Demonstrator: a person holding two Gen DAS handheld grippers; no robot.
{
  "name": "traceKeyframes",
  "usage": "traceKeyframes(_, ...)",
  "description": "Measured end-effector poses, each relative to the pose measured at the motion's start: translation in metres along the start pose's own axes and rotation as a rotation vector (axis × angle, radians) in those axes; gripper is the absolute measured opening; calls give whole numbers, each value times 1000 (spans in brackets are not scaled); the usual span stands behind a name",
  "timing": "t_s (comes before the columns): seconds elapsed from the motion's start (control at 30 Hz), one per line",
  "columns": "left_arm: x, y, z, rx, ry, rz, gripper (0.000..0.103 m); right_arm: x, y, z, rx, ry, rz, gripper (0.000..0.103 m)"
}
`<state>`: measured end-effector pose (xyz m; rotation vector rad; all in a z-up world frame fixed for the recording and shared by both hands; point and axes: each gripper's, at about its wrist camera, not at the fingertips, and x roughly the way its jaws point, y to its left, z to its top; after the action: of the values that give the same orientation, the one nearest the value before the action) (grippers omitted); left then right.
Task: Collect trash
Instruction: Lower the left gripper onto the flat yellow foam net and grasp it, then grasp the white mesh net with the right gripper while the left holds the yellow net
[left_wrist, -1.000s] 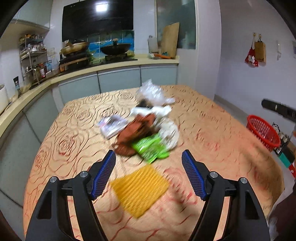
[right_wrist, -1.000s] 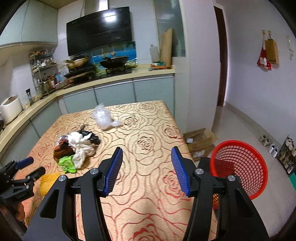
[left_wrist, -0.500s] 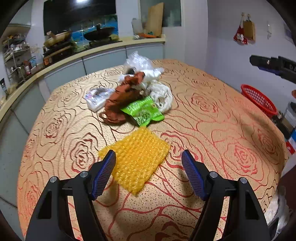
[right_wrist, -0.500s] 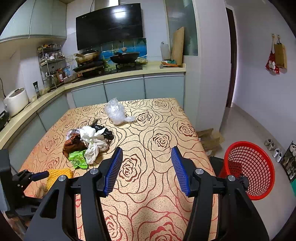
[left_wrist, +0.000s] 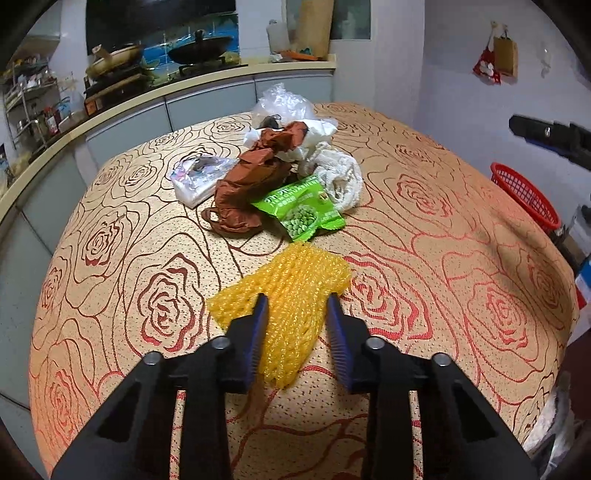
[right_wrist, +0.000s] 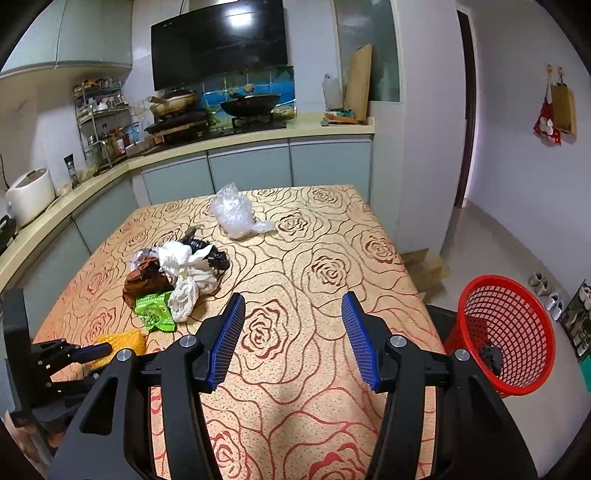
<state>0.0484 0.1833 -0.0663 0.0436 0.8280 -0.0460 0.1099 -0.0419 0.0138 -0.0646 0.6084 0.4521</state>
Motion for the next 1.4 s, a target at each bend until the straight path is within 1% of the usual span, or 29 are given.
traceKeyframes(0.07, -1, 3, 1, -16, -6, -6, 16, 6, 7, -1, -9, 15, 15, 53)
traceKeyframes(0.13, -2, 5, 2, -29, -14, -11, 12, 12, 15, -2, -22, 25, 26, 53)
traceKeyframes(0.33, -4, 8, 2, -51, -41, 12, 10, 32, 39, 0, -45, 57, 67, 53)
traceKeyframes(0.57, -14, 32, 6, -157, -91, 18, 10, 65, 60, -2, -45, 118, 120, 53)
traceKeyframes(0.7, -20, 38, 6, -190, -116, 13, 10, 86, 74, 1, -55, 150, 141, 53)
traceKeyframes(1.0, -19, 45, 6, -222, -118, 10, 10, 128, 93, 8, -23, 229, 199, 53)
traceKeyframes(1.17, -19, 45, 7, -229, -119, 8, 10, 143, 97, 8, -19, 259, 206, 52)
traceKeyframes(1.2, -19, 46, 7, -231, -120, 8, 10, 144, 97, 8, -17, 262, 206, 51)
traceKeyframes(1.27, -19, 47, 6, -233, -121, 8, 10, 147, 97, 8, -16, 270, 219, 37)
traceKeyframes(1.33, -19, 48, 6, -240, -123, 10, 10, 148, 97, 7, -20, 278, 228, 28)
traceKeyframes(1.37, -19, 48, 6, -241, -123, 8, 10, 148, 97, 6, -24, 278, 228, 25)
traceKeyframes(1.4, -18, 48, 6, -241, -121, 8, 10, 146, 97, 6, -28, 277, 229, 23)
